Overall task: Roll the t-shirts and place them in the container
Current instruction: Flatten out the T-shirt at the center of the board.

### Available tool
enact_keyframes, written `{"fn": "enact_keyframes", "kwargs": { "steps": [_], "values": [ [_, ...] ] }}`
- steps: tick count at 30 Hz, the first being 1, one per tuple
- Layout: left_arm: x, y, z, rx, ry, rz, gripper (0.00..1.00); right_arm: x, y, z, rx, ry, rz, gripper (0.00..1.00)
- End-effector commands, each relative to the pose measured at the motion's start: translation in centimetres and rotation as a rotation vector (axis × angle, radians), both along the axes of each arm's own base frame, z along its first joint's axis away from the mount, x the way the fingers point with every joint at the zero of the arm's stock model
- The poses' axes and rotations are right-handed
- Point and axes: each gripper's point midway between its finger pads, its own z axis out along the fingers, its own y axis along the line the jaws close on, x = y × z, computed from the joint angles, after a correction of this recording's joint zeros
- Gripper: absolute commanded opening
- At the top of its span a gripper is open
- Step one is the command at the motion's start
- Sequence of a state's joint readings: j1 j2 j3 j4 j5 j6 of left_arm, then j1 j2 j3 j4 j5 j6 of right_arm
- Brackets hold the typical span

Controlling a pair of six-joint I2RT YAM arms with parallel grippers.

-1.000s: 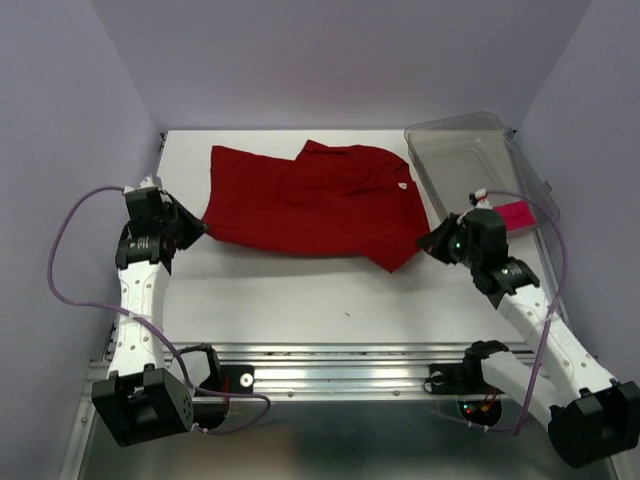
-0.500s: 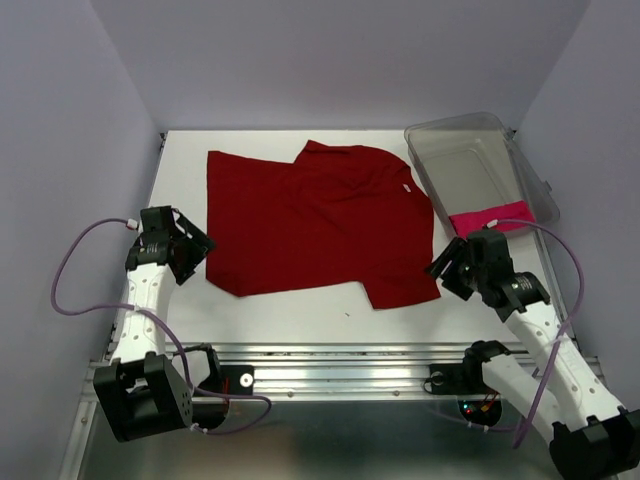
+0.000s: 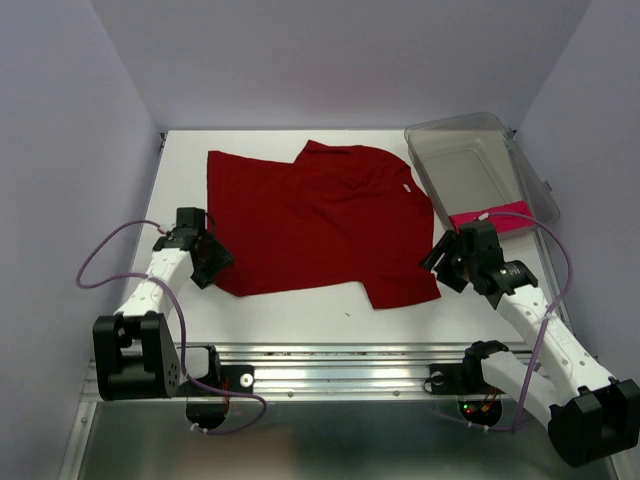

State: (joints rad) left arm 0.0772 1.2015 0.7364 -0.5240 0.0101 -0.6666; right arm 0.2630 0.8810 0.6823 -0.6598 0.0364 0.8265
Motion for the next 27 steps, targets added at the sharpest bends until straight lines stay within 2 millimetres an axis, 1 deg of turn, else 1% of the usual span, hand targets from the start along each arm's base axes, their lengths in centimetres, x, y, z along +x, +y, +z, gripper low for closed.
{"fn": "enact_keyframes", "kwargs": {
  "steps": [1,2,4,7,10,13,14,16,19,24,27],
  "values": [
    [0.9,-3.2,-0.4,0.079,0.035,-0.105,0.66,2.0,0.7,2.0,0.015,-0.085,0.022,0.65],
    [0.9,-2.9,-0.4,0.116,0.051,-0.064,0.67,1.9,0.7,2.0,0.016,-0.085,0.025,0.65],
    [0.6,-3.1,-0.9,0.137,0.076,-0.041,0.68,1.9,0.7,1.8,0.016,-0.087,0.025,0.66],
    [-0.1,-2.4,-1.5,0.183,0.096,0.006,0.71,1.7,0.7,1.5,0.019,-0.078,0.021,0.67],
    [-0.7,-1.7,-2.1,0.223,0.124,0.019,0.72,1.6,0.7,1.3,0.022,-0.076,0.018,0.67],
    [-1.2,-1.1,-2.0,0.275,0.15,0.034,0.71,1.6,0.7,1.2,0.02,-0.075,0.018,0.67],
    [-1.2,-0.7,-1.8,0.307,0.159,0.04,0.71,1.7,0.6,1.3,0.018,-0.075,0.018,0.68],
    [-1.3,-0.5,-1.9,0.334,0.174,0.034,0.71,1.7,0.6,1.2,0.015,-0.074,0.02,0.68],
    [-1.2,-0.7,-2.2,0.341,0.194,0.017,0.72,1.8,0.7,1.3,0.016,-0.076,0.023,0.68],
    [-0.3,-2.1,-1.9,0.304,0.156,-0.026,0.74,1.8,0.6,1.4,0.013,-0.08,0.019,0.68],
    [-0.5,-2.0,-2.3,0.322,0.176,-0.04,0.74,1.7,0.6,1.4,0.015,-0.082,0.018,0.68]
  ]
}}
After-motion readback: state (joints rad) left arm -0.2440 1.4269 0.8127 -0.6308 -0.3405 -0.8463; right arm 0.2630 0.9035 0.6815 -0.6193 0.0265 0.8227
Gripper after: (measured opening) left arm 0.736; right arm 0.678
